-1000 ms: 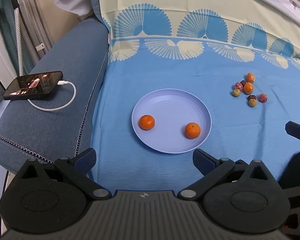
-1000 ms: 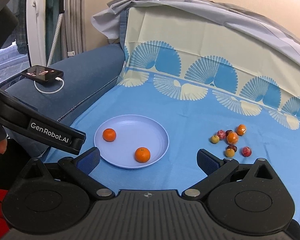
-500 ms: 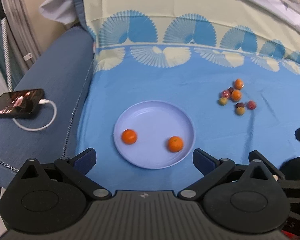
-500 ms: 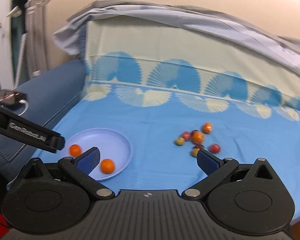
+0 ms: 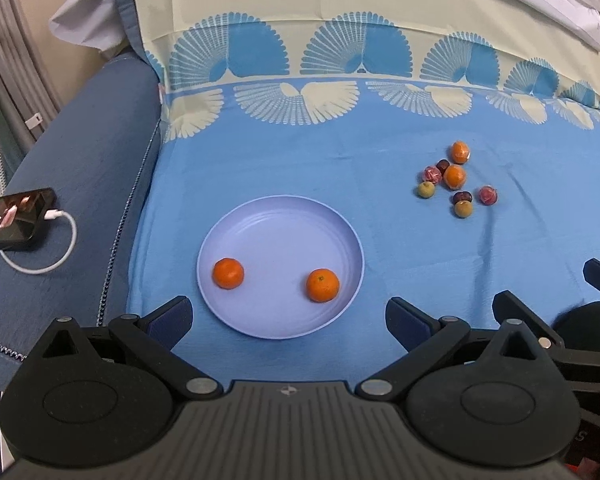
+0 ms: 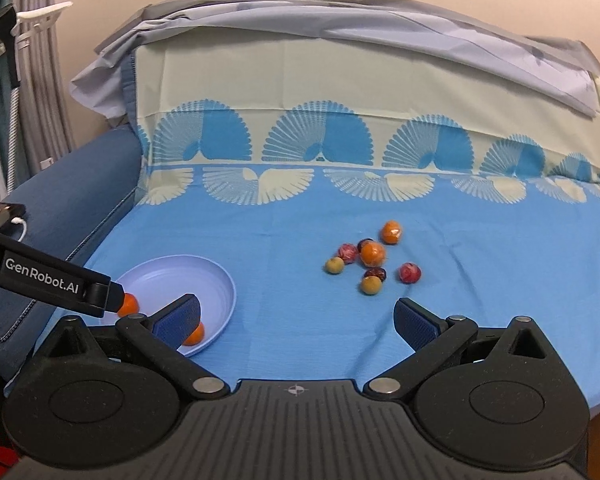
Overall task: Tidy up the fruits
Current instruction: 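Lift both open tools from the plate and move them toward the fruit cluster, then grasp a small yellow fruit with the left tool while the right tool grasps another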
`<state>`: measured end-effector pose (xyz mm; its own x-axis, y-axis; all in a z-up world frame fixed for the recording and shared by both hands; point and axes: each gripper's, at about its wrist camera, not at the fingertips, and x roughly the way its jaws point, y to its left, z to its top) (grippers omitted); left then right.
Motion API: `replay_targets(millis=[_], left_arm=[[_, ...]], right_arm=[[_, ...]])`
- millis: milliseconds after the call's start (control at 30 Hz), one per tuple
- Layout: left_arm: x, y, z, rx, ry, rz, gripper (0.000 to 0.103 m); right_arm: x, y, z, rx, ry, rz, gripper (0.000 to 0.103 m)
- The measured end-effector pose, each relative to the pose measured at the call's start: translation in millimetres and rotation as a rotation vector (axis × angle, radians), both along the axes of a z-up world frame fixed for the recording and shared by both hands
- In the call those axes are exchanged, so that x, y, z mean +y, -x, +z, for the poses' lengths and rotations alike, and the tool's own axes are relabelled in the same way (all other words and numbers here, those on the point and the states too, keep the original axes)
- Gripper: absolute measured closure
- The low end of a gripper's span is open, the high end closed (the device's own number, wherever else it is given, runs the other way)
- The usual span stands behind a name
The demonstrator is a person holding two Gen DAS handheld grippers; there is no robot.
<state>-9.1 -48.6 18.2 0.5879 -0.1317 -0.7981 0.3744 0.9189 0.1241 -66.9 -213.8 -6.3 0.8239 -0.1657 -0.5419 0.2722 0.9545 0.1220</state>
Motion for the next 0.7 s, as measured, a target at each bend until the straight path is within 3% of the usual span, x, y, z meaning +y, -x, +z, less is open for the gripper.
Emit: replay_targets(millis=[400, 700], left_arm=[[-36, -16, -12, 0.018, -0.027, -0.052, 0.0], [-73, -45, -27, 0.006, -0.052, -0.1, 0.0]], right_arm=[[-28, -9, -23, 0.052, -0.052, -0.08, 0.001], [-42, -33, -44, 0.082, -0.01, -0.097, 0.001]])
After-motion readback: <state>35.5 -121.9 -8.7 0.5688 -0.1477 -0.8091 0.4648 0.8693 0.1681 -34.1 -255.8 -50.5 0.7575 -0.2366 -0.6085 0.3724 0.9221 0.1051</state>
